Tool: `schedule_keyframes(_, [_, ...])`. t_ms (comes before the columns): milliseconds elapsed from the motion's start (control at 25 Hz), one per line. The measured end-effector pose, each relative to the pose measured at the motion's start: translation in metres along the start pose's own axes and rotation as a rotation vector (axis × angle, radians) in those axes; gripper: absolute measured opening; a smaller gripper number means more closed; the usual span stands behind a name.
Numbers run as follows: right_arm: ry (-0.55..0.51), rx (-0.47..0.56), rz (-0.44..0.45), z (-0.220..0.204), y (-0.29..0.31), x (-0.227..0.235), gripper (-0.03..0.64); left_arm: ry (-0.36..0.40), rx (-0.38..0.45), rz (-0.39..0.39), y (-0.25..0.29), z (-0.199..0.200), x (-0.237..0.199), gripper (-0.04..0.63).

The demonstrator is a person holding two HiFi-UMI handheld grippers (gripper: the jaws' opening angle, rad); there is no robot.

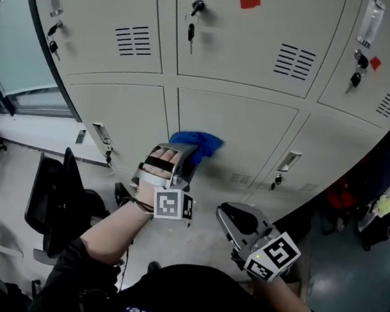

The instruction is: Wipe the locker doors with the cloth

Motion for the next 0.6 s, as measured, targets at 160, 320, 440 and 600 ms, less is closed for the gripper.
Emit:
schedule_keyframes(160, [0.004, 0.000, -0.011, -0.001, -0.004, 0.004, 0.048, 0.018, -0.038, -0.093, 0.016, -0.012, 0.038, 0.101])
schedule_keyframes(320, [0.012, -0.002, -0.020, -0.005, -0.009, 0.009, 0.048, 0.015, -0.047, -0.120, 0.023, -0.016, 0.053, 0.102])
schedule_keyframes(440, [0.017, 0.001, -0.021, -0.006, -0.012, 0.011, 0.048, 0.013, -0.050, -0.121, 0.020, -0.013, 0.048, 0.103])
schedule_keyframes(600, [0.017, 0.011, -0.015, -0.003, -0.017, 0.014, 0.048, -0.027, -0.029, -0.056, -0.003, 0.003, 0.010, 0.103])
Point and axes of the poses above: the fingertips, and each gripper's own axes: y forward along the fingers, x to its right, z out of its top, the point moved 5 cm from there along -y, backward along the fingers, and after that the axes turned 11 degrees about -z, right-handed, at the moved point
